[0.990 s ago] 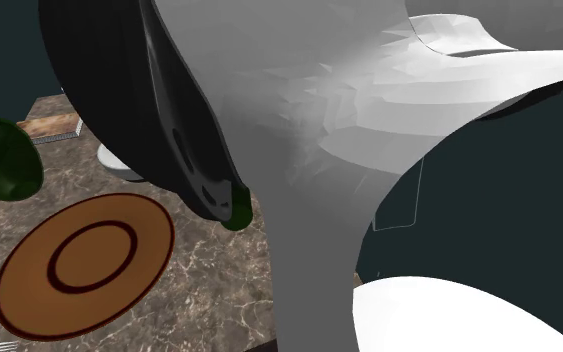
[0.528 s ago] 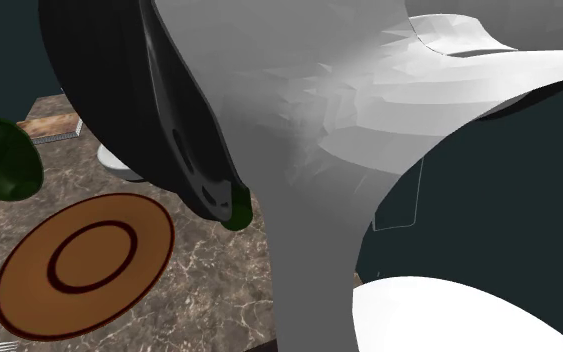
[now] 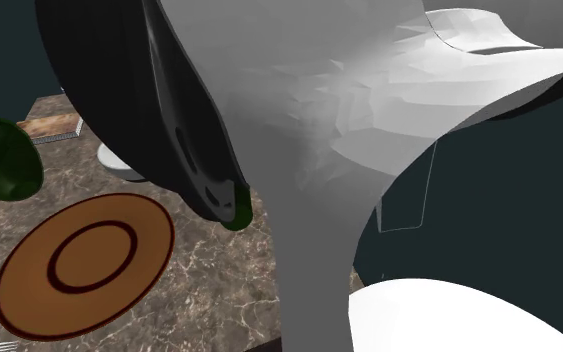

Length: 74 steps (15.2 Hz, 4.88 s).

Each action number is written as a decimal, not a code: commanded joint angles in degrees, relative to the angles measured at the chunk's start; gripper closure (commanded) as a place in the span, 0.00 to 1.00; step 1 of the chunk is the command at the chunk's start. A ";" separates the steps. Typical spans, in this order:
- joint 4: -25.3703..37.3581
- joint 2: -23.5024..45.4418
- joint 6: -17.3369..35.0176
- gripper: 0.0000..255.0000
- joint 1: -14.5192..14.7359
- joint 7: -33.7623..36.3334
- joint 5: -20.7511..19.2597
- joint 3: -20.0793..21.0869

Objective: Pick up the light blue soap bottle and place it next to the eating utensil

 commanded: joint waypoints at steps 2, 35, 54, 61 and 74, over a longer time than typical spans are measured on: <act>1.96 -0.24 -2.15 1.00 -0.11 0.24 -0.15 -0.08; -28.33 -29.41 2.00 1.00 18.62 30.88 -9.03 11.32; -29.80 -30.53 3.51 1.00 30.18 57.22 -8.14 26.47; -24.37 -25.75 3.18 1.00 34.48 67.09 -8.99 31.73; -15.05 -15.43 4.06 1.00 40.82 79.72 -12.67 37.14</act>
